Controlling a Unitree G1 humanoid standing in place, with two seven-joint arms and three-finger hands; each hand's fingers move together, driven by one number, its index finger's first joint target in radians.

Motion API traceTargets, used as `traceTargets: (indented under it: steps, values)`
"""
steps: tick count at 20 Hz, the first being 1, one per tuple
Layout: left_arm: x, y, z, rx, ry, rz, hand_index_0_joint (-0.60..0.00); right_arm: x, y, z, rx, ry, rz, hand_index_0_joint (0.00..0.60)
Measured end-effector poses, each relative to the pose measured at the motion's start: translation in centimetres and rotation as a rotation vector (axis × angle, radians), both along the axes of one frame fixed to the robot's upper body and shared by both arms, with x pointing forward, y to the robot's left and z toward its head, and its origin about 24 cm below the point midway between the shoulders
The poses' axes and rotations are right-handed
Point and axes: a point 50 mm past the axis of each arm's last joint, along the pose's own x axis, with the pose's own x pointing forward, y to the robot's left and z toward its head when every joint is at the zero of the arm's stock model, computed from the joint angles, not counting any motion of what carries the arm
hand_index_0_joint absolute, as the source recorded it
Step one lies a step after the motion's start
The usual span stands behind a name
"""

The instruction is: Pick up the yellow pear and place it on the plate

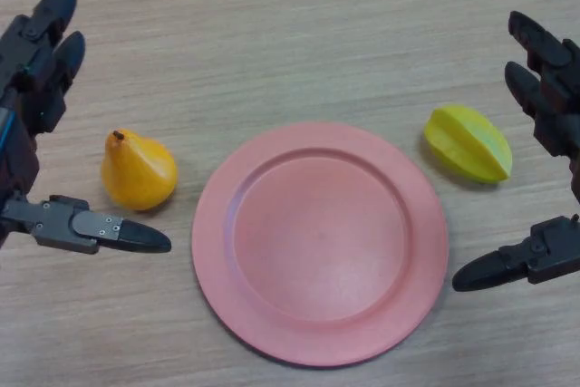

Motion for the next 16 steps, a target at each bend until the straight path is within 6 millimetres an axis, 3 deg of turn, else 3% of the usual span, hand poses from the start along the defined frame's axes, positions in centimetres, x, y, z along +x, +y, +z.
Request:
traceTargets:
  steps: [8,11,13,16]
  values:
    - [-0.2,-0.4,-0.3,-0.056,0.05,-0.067,0.0,0.2,-0.2,0.0,0.008,-0.01,-0.031,0.0]
    - [1.6,1.4,-2.3,0.095,0.041,0.052,0.0,0.1,-0.1,0.0,0.01,-0.015,-0.031,0.0]
    - [2.4,2.1,-3.4,0.081,0.076,0.087,0.0,0.0,-0.1,0.2,0.012,-0.023,-0.03,0.0]
    - [3.4,2.8,-3.5,0.094,0.014,0.125,0.0,-0.2,0.0,0.2,0.021,-0.027,-0.039,0.0]
